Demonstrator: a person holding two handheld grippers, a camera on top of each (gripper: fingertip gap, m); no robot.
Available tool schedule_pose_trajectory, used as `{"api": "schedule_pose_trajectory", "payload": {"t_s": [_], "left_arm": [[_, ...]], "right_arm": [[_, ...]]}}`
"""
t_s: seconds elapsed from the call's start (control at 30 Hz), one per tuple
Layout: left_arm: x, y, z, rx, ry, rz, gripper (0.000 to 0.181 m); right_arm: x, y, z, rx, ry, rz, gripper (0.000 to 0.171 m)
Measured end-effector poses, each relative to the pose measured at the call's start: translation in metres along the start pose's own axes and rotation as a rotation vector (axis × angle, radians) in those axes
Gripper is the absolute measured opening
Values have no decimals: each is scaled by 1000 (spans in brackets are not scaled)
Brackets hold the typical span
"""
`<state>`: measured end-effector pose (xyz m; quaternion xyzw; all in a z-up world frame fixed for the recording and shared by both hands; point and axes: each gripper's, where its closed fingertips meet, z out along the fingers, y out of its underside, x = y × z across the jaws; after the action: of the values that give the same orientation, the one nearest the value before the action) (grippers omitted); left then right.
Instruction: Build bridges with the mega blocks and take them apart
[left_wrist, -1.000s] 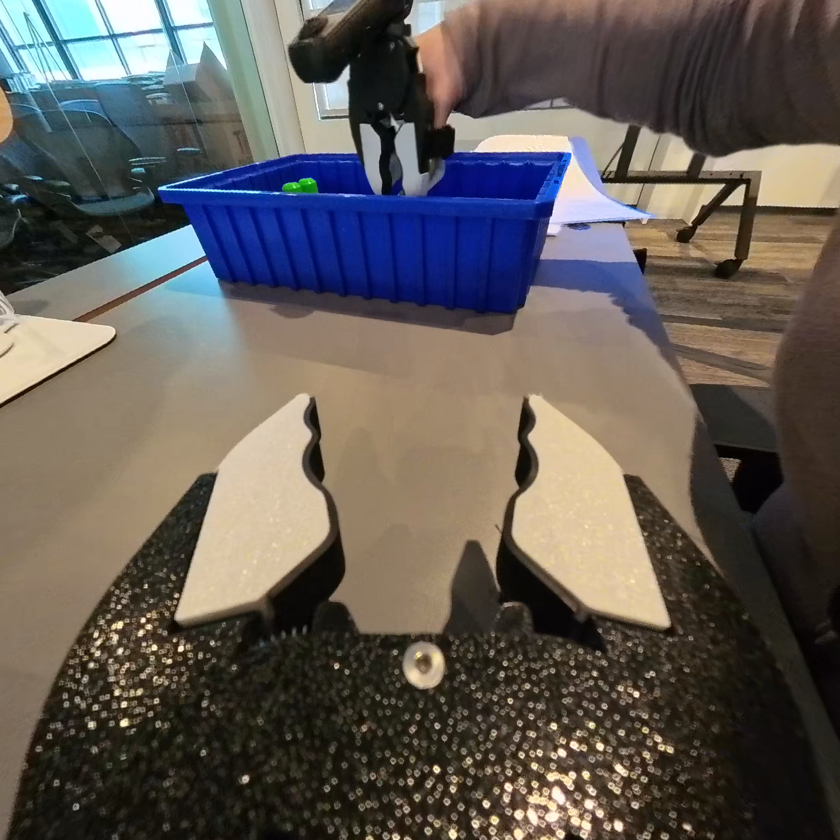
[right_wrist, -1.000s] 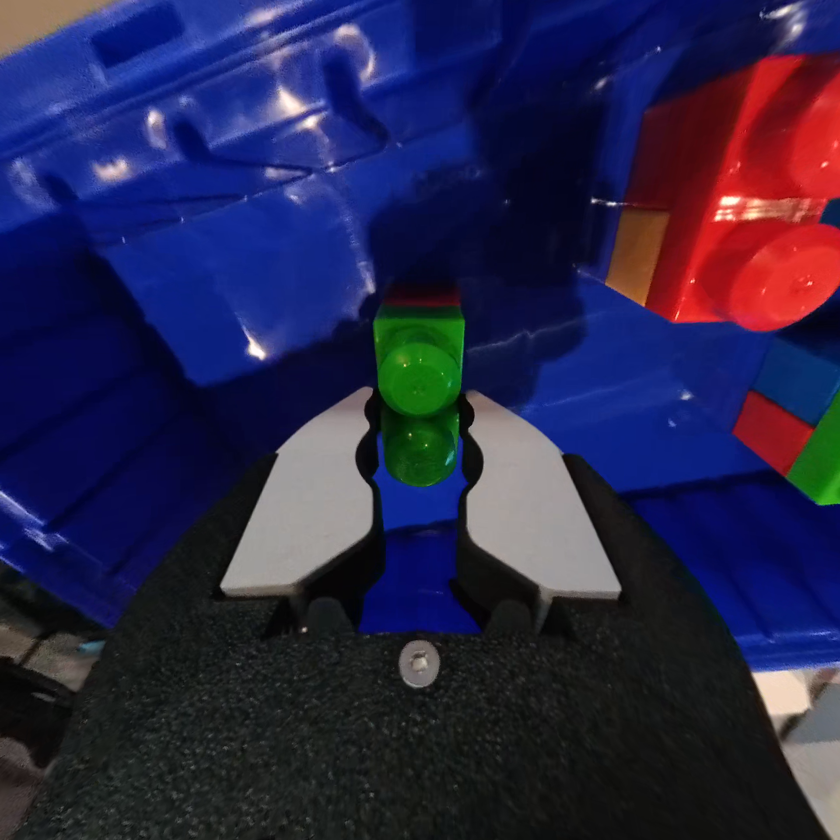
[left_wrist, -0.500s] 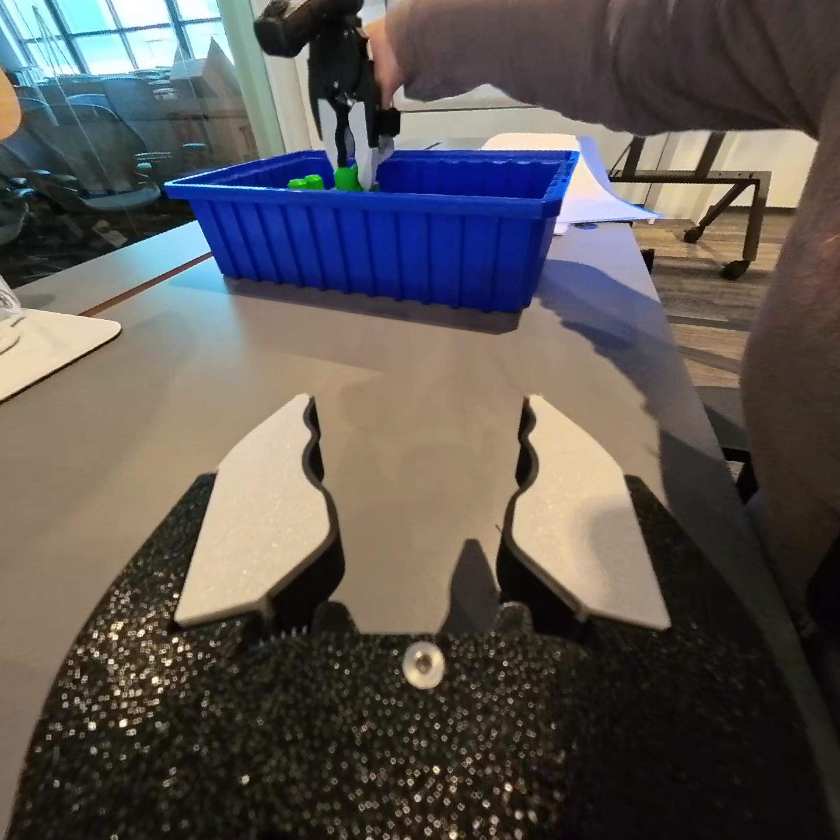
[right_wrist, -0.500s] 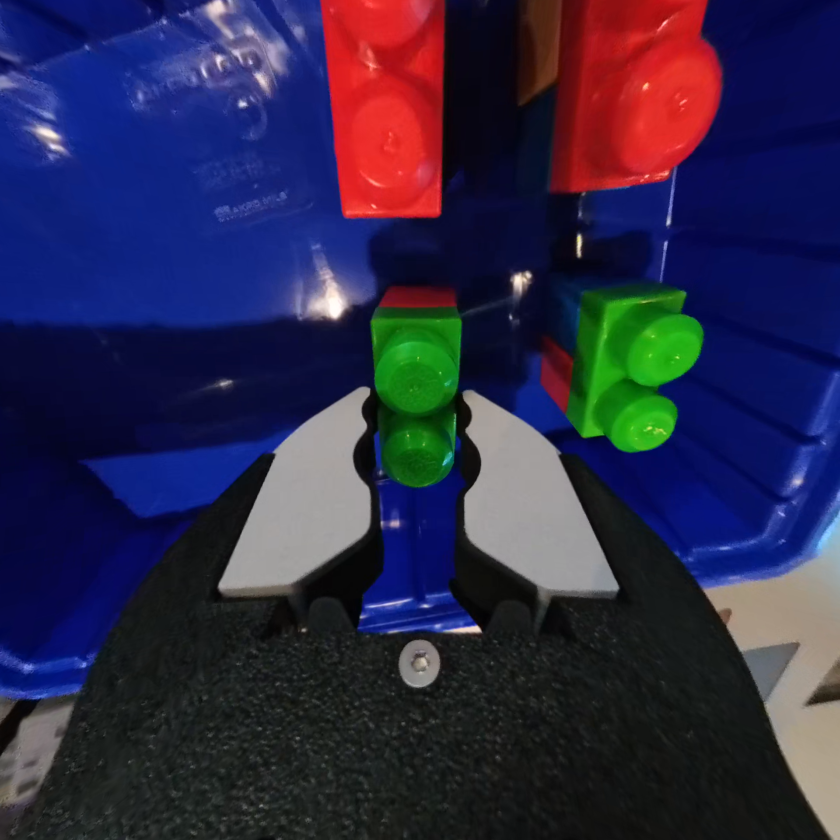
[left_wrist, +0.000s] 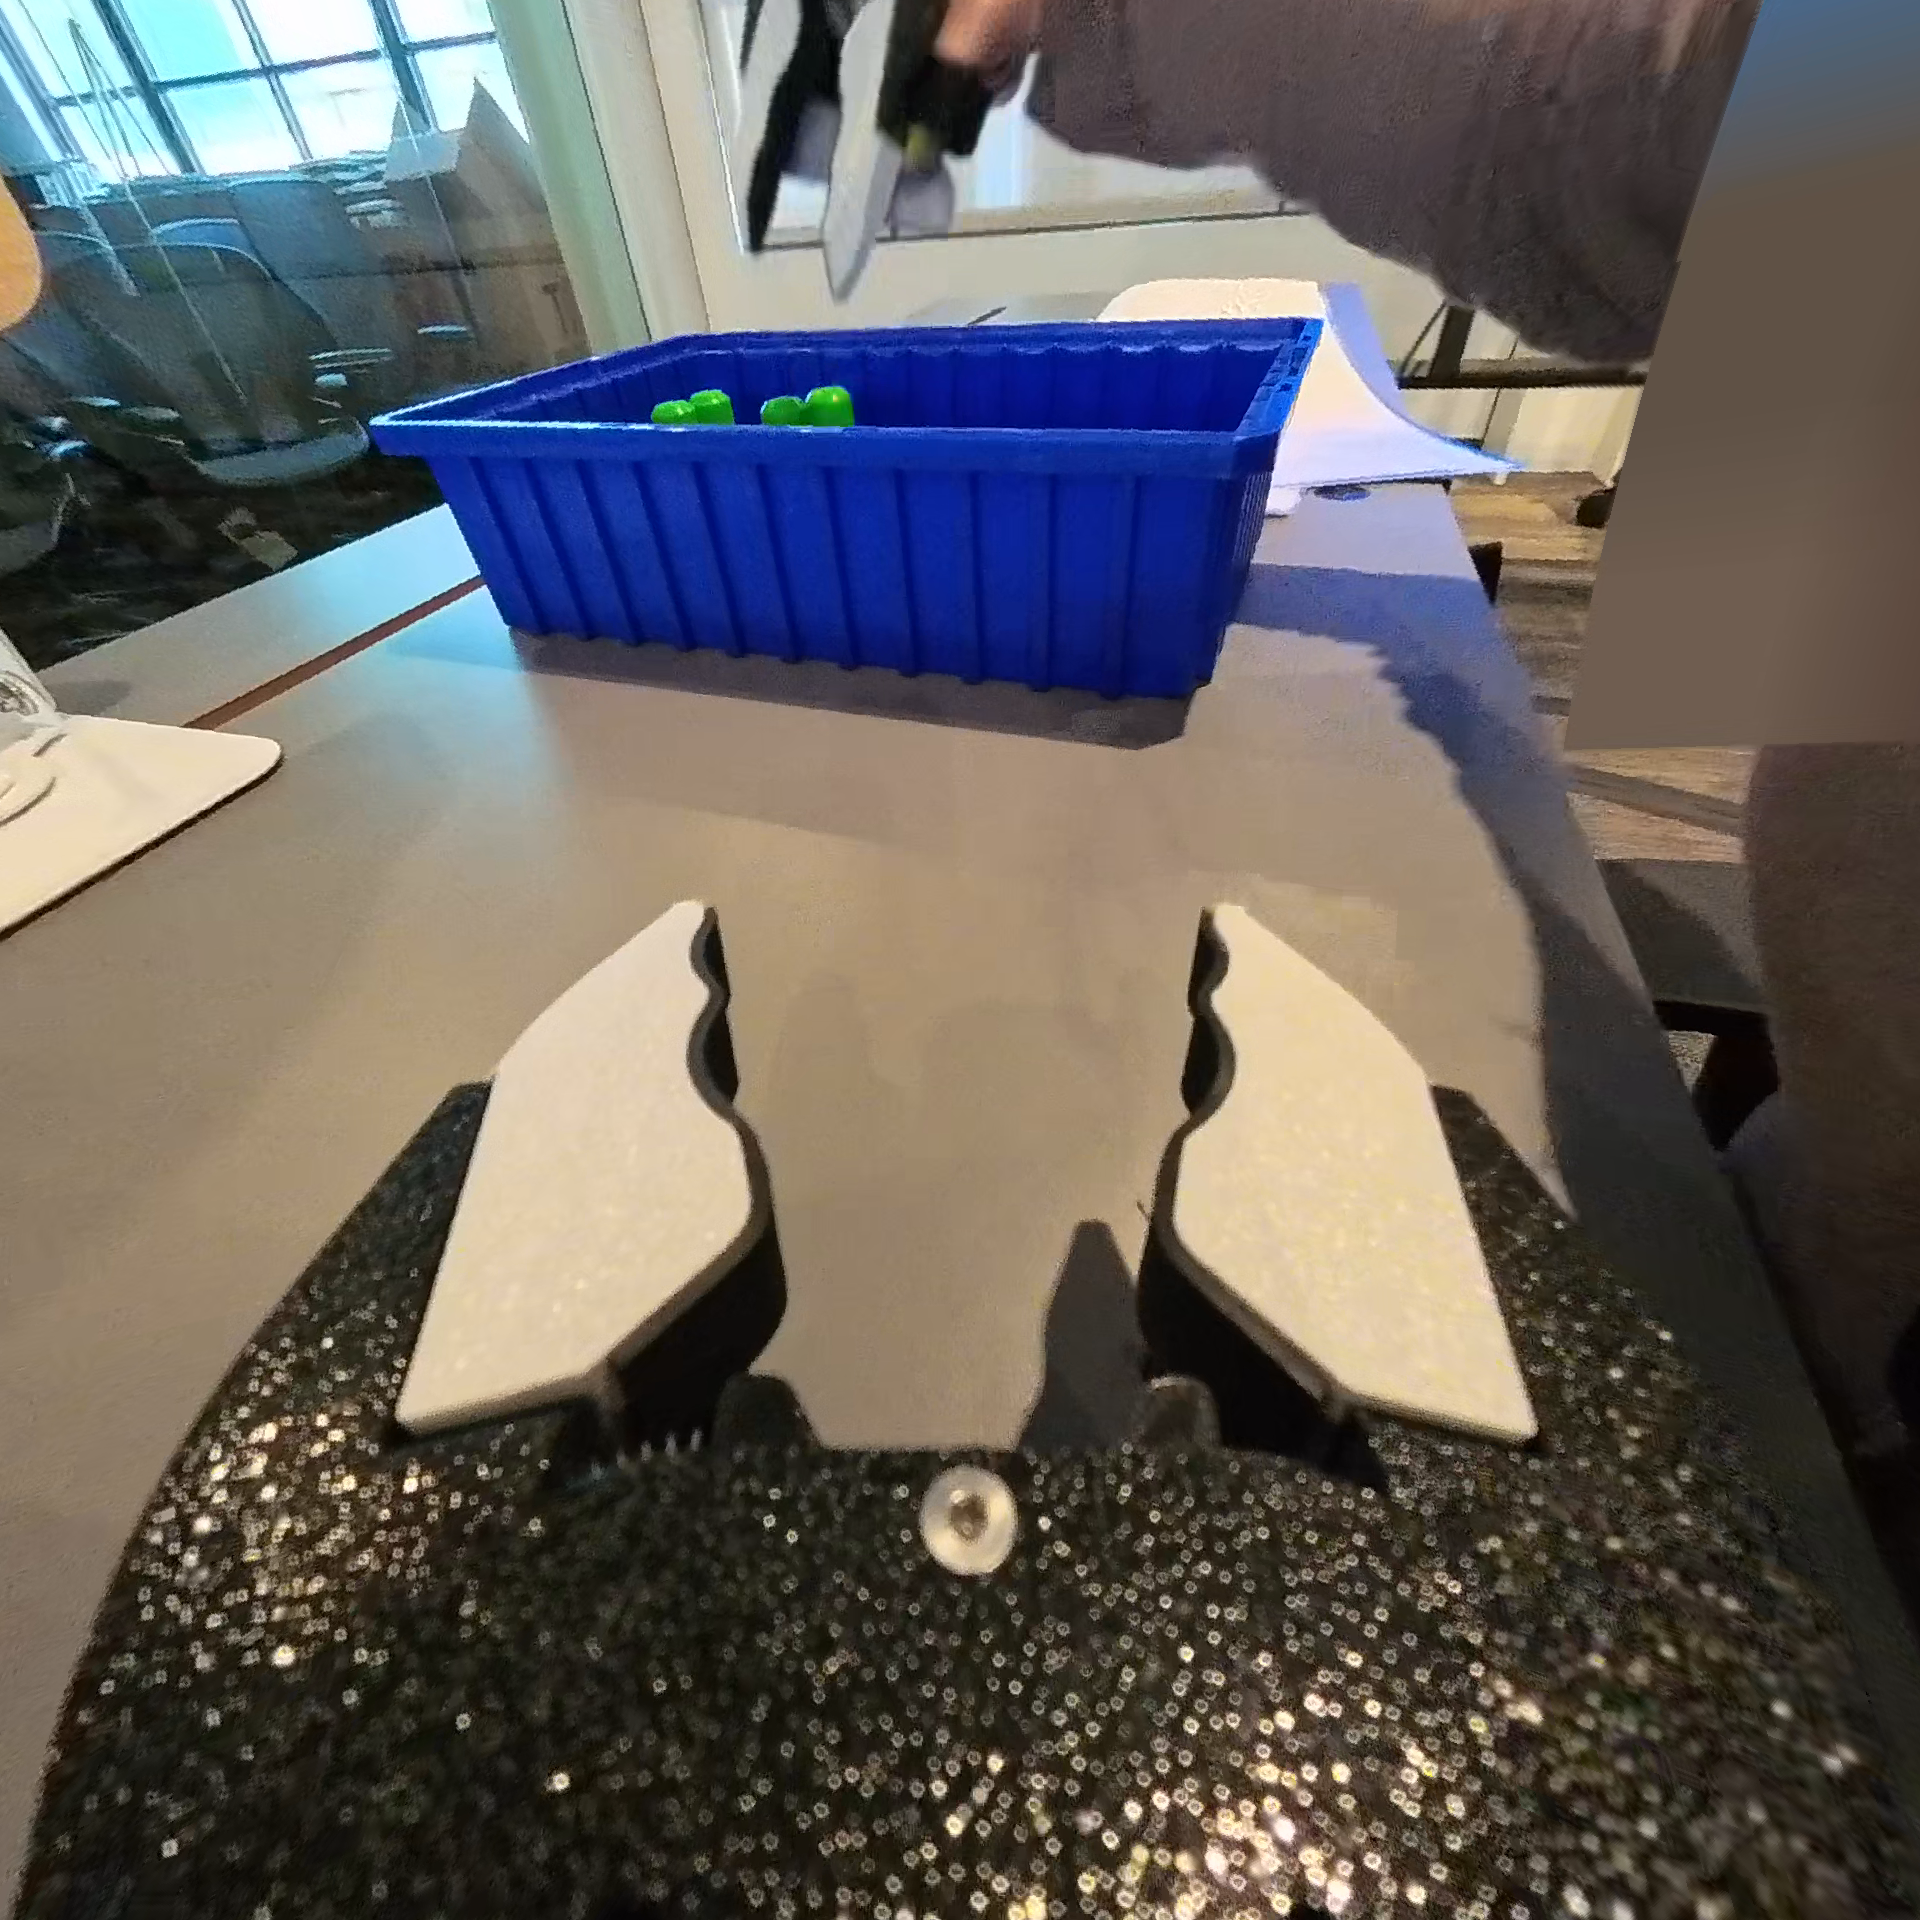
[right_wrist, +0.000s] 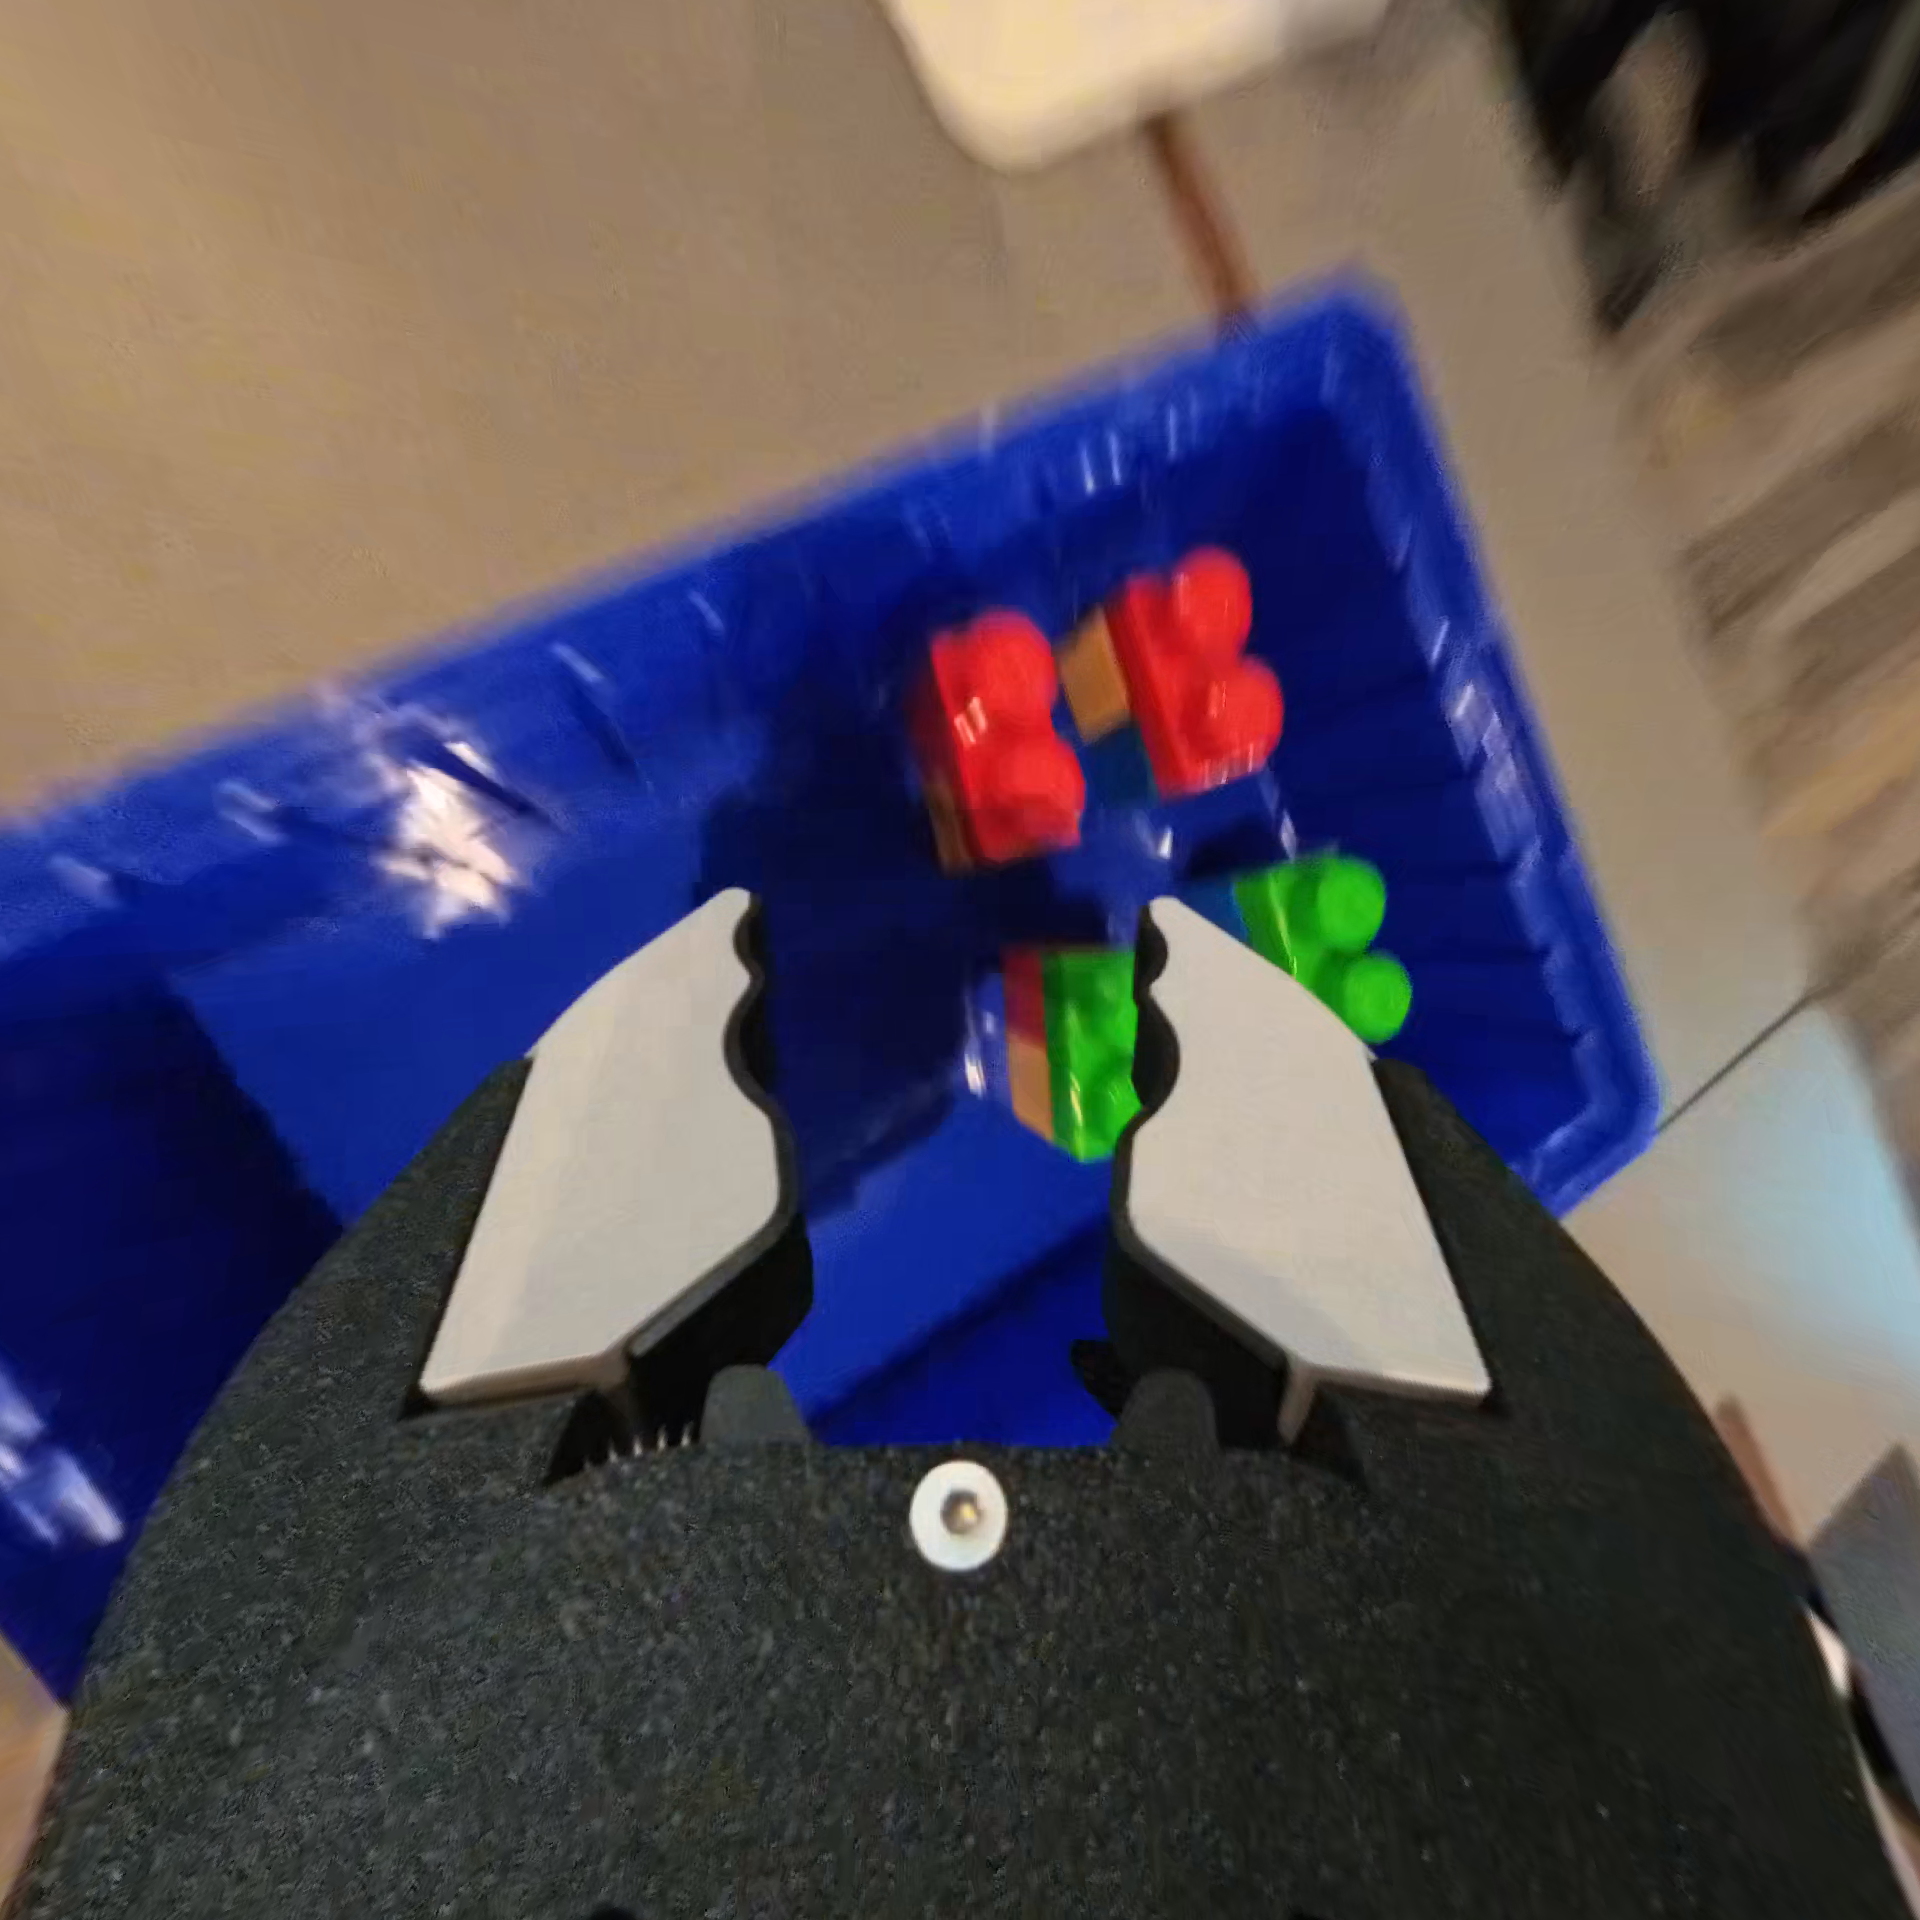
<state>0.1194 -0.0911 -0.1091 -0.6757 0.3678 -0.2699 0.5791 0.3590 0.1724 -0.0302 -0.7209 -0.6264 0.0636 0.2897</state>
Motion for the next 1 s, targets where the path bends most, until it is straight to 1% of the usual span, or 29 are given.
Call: {"api": "schedule_pose_trajectory", "payload": {"t_s": [0.03,0.1,0.17,0.23,0.3,0.37,0.43,0.53,0.6,0.67,0.7,0.73,0.77,0.83,0.87,0.93,1.0], "left_arm": [[0,0,0,-3,-5,4,85],[0,-1,1,-5,-22,10,86],[-3,-4,0,6,-56,15,90],[-7,-7,-2,18,-96,21,90],[-16,-9,-6,22,-168,17,89],[-34,-10,-12,26,-302,-2,84],[-47,-10,-17,32,-407,-40,78],[-49,-11,-21,47,-460,-12,76],[-48,-14,-23,50,-487,54,73],[-47,-15,-24,48,-513,117,69],[-49,-17,-25,55,-545,140,70],[-53,-20,-28,74,-590,158,75],[-55,-23,-30,94,-622,181,77],[-55,-25,-30,110,-632,229,81],[-54,-25,-29,109,-635,241,82],[-54,-23,-27,102,-635,257,82],[-55,-22,-26,97,-638,260,80]], "right_arm": [[-18,-22,-13,111,66,-12,65],[-57,-58,-36,274,226,-34,60],[-93,-88,-57,428,431,15,52],[-149,-121,-63,639,428,76,43],[-180,-138,-55,729,468,132,45],[-190,-154,-41,803,523,179,45],[-192,-173,-18,886,527,208,44],[-186,-187,28,907,535,204,41],[-181,-185,48,920,575,200,38],[-190,-185,55,953,556,133,34],[-197,-185,55,968,537,95,29],[-202,-184,56,984,538,52,26],[-202,-180,59,987,566,39,26],[-201,-177,68,993,556,73,29],[-201,-178,73,1006,523,106,35],[-199,-180,80,1022,472,154,42],[-196,-179,84,1019,468,166,48]]}}
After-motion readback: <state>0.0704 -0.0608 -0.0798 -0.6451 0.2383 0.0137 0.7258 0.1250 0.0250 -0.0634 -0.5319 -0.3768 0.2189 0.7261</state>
